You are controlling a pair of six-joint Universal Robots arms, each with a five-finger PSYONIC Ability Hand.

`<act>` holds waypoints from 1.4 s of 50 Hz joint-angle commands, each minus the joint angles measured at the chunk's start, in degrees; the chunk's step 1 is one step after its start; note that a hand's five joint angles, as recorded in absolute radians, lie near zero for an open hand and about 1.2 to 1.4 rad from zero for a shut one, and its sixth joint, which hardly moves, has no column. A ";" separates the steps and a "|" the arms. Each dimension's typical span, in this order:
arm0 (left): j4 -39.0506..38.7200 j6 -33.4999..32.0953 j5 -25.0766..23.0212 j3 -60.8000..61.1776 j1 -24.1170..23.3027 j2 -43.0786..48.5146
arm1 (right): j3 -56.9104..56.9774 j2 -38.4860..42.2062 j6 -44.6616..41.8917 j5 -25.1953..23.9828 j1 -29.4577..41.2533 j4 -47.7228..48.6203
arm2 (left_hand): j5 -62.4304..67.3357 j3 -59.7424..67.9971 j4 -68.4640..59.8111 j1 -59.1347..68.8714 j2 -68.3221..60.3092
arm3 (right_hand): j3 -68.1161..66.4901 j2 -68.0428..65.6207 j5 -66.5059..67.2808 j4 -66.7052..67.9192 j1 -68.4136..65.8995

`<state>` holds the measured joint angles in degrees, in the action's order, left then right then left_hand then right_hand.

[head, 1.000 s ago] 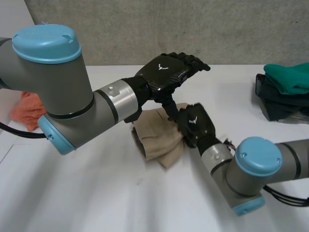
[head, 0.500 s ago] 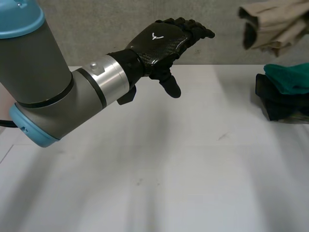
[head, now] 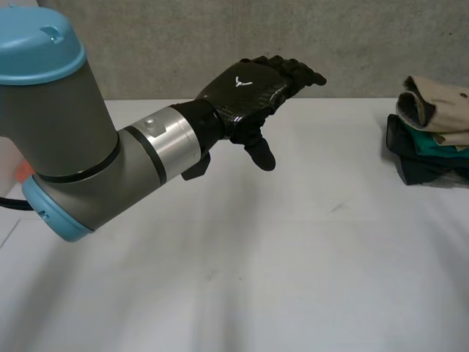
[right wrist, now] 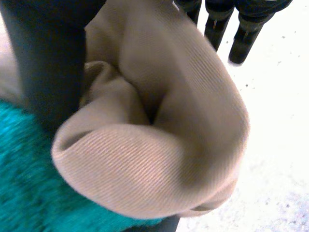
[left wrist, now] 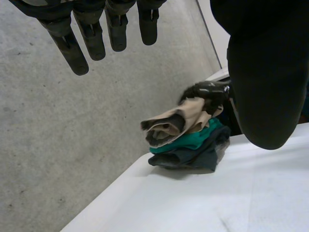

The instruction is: Fold the laundry.

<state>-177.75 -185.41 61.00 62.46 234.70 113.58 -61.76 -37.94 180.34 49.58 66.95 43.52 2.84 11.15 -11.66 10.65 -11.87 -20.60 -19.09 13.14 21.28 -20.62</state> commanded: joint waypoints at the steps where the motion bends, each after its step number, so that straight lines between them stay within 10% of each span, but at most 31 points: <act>1: 0.12 0.05 0.00 0.91 -1.88 -0.55 | -4.95 -8.89 0.54 1.92 0.29 -2.81 | -0.95 0.75 -0.23 1.24 -0.02 | 10.60 9.09 -13.14 -11.28 10.62; 10: 0.03 0.31 -0.09 2.49 -2.23 -3.28 | -8.20 -18.04 -1.92 5.61 -0.41 -18.45 | -1.11 0.58 -0.07 1.08 0.14 | 10.60 9.09 -13.14 -11.28 10.62; 22: -0.23 0.32 0.00 1.97 -3.02 -5.74 | -9.17 -27.27 -28.11 26.88 -2.35 -26.39 | -1.28 0.41 0.11 0.91 0.32 | 10.60 9.09 -13.14 -11.28 10.62; 31: -2.16 0.76 11.05 1.61 0.75 -9.25 | -18.90 -38.59 -21.45 19.27 12.66 -8.83 | -1.95 -0.26 0.77 0.24 0.98 | 10.60 9.09 -13.14 -11.28 10.62; 36: -3.05 -2.05 21.95 2.05 11.00 -10.49 | -27.00 -43.79 -19.06 13.80 20.32 -4.93 | -2.84 -1.15 1.66 -0.65 1.87 | 10.60 9.09 -13.14 -11.28 10.62; 41: -2.51 -11.44 23.20 4.51 21.48 -7.86 | -33.42 -43.97 -19.59 13.53 27.61 -7.39 | -2.84 -1.15 1.66 -0.65 1.87 | 10.60 9.09 -13.14 -11.28 10.62; 49: -7.16 -29.12 19.96 3.64 33.70 8.83 | -39.05 -39.06 -24.86 14.05 35.62 -15.56 | -2.84 -1.15 1.66 -0.65 1.87 | 10.60 9.09 -13.14 -11.28 10.62; 56: -10.86 -29.66 3.19 -4.78 41.97 24.55 | -41.95 -35.71 -31.19 16.42 36.24 -19.61 | -2.46 -0.77 1.28 -0.27 1.49 | 10.60 9.09 -13.14 -11.28 10.62; 70: -14.55 -27.73 1.23 -16.49 43.47 38.91 | -43.71 -34.04 -32.34 18.18 35.44 -19.09 | 8.44 10.13 -9.62 10.63 -9.40 | 10.60 9.09 -13.14 -11.28 10.62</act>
<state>-189.74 -214.80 61.95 48.51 278.65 149.84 -105.51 -72.91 147.75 67.75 102.48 23.85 3.21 11.84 -12.22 11.55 -12.33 -12.14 -12.13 2.74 12.28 -12.92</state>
